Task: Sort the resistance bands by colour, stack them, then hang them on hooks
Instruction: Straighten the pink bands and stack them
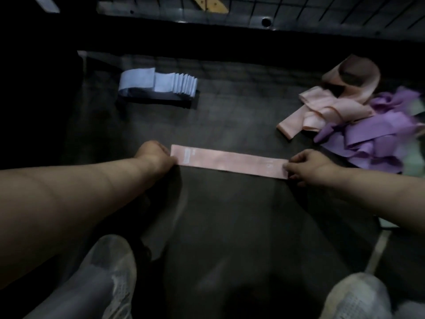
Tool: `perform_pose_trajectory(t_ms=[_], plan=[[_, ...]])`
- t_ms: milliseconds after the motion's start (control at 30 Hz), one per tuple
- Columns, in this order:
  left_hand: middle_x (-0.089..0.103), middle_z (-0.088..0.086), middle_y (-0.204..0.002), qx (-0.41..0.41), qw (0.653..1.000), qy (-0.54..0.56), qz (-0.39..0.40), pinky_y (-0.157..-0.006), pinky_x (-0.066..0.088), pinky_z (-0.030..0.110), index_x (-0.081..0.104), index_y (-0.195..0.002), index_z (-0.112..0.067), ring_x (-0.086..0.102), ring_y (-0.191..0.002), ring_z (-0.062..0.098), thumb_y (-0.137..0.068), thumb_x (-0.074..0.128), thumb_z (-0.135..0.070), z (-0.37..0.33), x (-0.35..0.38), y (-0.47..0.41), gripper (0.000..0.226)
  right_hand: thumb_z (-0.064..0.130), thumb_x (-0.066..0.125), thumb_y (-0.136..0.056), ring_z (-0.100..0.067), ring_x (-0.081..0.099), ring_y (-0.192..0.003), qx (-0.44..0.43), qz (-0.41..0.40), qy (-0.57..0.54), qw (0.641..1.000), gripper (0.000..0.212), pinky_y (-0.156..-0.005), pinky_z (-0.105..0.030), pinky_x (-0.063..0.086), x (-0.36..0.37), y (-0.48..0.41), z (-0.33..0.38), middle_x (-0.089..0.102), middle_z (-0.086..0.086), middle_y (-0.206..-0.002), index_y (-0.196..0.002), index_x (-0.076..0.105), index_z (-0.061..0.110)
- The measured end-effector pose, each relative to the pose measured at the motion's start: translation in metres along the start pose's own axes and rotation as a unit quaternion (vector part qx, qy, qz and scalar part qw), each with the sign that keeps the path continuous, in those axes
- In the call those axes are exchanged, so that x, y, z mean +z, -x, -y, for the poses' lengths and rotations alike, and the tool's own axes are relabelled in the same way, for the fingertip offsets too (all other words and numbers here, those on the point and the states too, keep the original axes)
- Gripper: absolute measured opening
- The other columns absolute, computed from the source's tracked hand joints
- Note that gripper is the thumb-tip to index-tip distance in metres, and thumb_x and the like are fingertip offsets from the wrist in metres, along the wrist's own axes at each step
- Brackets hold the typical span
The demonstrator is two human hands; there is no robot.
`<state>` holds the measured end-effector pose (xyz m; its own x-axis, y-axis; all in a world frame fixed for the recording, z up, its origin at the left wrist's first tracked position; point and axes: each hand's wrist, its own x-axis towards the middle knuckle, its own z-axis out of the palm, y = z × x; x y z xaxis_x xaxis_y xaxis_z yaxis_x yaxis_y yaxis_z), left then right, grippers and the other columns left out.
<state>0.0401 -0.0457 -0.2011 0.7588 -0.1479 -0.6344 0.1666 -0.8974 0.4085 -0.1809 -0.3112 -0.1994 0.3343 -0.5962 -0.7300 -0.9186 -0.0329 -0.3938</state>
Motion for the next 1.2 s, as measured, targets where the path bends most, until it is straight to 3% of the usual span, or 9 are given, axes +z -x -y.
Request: perform_pose_trajectory(t_ms=[200, 333, 500, 600, 733, 867, 967, 1100, 1200], plan=[[0.061, 0.011, -0.071, -0.028, 0.999, -0.016, 0.001, -0.065, 0.046, 0.03, 0.06, -0.07, -0.013, 0.058, -0.063, 0.029, -0.082, 0.073, -0.009, -0.009, 0.002, -0.004, 0.018, 0.024, 0.066, -0.089, -0.038, 0.043, -0.124, -0.177, -0.11, 0.26, 0.943, 0.035, -0.11, -0.036, 0.035, -0.026, -0.014, 0.011, 0.035, -0.018, -0.141, -0.122, 0.06, 0.017], [0.063, 0.013, -0.079, -0.024, 1.0, -0.007, 0.017, -0.063, 0.047, 0.029, 0.062, -0.084, -0.008, 0.06, -0.068, 0.028, -0.082, 0.078, -0.018, -0.007, -0.003, -0.004, 0.018, 0.025, 0.064, -0.089, -0.043, 0.026, -0.139, -0.301, -0.11, 0.391, 0.863, 0.034, -0.112, -0.047, 0.026, -0.035, -0.014, 0.02, 0.022, -0.017, -0.158, -0.121, 0.062, 0.014], [0.061, 0.014, -0.118, 0.021, 0.997, -0.048, -0.061, -0.096, 0.051, 0.041, 0.06, -0.115, -0.013, 0.062, -0.105, 0.034, -0.078, 0.074, -0.035, -0.015, -0.007, 0.003, 0.045, 0.039, 0.055, -0.095, -0.032, 0.028, -0.142, -0.305, -0.021, 0.427, 0.851, 0.041, -0.111, -0.04, 0.029, -0.029, -0.013, 0.025, 0.026, -0.01, -0.157, -0.134, 0.055, 0.026], [0.056, 0.015, -0.123, 0.1, 0.989, -0.085, -0.071, -0.102, 0.047, 0.043, 0.059, -0.121, -0.013, 0.058, -0.11, 0.034, -0.079, 0.071, -0.033, -0.026, -0.005, 0.013, 0.048, 0.034, 0.044, -0.102, -0.022, 0.019, -0.149, -0.248, -0.018, 0.382, 0.89, 0.056, -0.117, -0.039, 0.023, -0.024, -0.012, 0.029, 0.016, -0.001, -0.164, -0.154, 0.029, 0.021], [0.056, 0.004, -0.11, 0.22, 0.973, -0.058, -0.036, -0.096, 0.048, 0.039, 0.061, -0.117, -0.018, 0.059, -0.096, 0.025, -0.081, 0.07, -0.024, -0.05, 0.003, 0.03, 0.038, 0.02, 0.061, -0.093, -0.023, 0.049, -0.131, -0.367, -0.087, 0.214, 0.901, 0.045, -0.112, -0.038, 0.037, -0.022, 0.002, 0.035, 0.05, -0.003, -0.145, -0.137, 0.054, 0.013], [0.056, -0.002, -0.12, 0.296, 0.952, -0.029, 0.073, -0.087, 0.05, 0.024, 0.057, -0.126, -0.029, 0.058, -0.097, 0.011, -0.088, 0.067, -0.019, -0.08, 0.009, 0.041, 0.04, 0.015, 0.075, -0.085, -0.005, 0.067, -0.092, -0.417, -0.122, 0.03, 0.9, 0.016, -0.085, -0.029, 0.056, -0.033, 0.023, 0.063, 0.073, 0.003, -0.101, -0.101, 0.072, 0.015], [0.042, -0.009, -0.143, 0.32, 0.936, 0.048, 0.138, -0.081, 0.037, 0.008, 0.045, -0.14, -0.039, 0.046, -0.12, 0.004, -0.09, 0.066, -0.01, -0.106, 0.014, 0.053, 0.062, 0.009, 0.079, -0.082, 0.001, 0.063, -0.067, -0.405, -0.112, -0.089, 0.903, 0.016, -0.062, -0.015, 0.051, -0.048, 0.048, 0.097, 0.067, 0.005, -0.08, -0.089, 0.065, 0.014], [0.022, -0.015, -0.157, 0.318, 0.903, 0.158, 0.243, -0.099, 0.036, 0.018, 0.028, -0.147, -0.052, 0.025, -0.134, 0.0, -0.086, 0.066, 0.002, -0.134, 0.006, 0.064, 0.089, 0.006, 0.078, -0.08, -0.007, 0.07, -0.081, -0.456, 0.014, -0.092, 0.885, 0.024, -0.069, -0.023, 0.057, -0.071, 0.081, 0.129, 0.07, 0.002, -0.089, -0.097, 0.064, 0.016], [0.018, -0.02, -0.161, 0.323, 0.888, 0.161, 0.286, -0.112, 0.027, 0.028, 0.04, -0.143, -0.047, 0.019, -0.146, 0.006, -0.085, 0.069, -0.003, -0.144, 0.0, 0.058, 0.078, 0.006, 0.075, -0.076, -0.005, 0.069, -0.086, -0.466, 0.057, -0.123, 0.874, 0.026, -0.078, -0.02, 0.055, -0.081, 0.094, 0.142, 0.069, 0.002, -0.092, -0.098, 0.063, 0.013]])
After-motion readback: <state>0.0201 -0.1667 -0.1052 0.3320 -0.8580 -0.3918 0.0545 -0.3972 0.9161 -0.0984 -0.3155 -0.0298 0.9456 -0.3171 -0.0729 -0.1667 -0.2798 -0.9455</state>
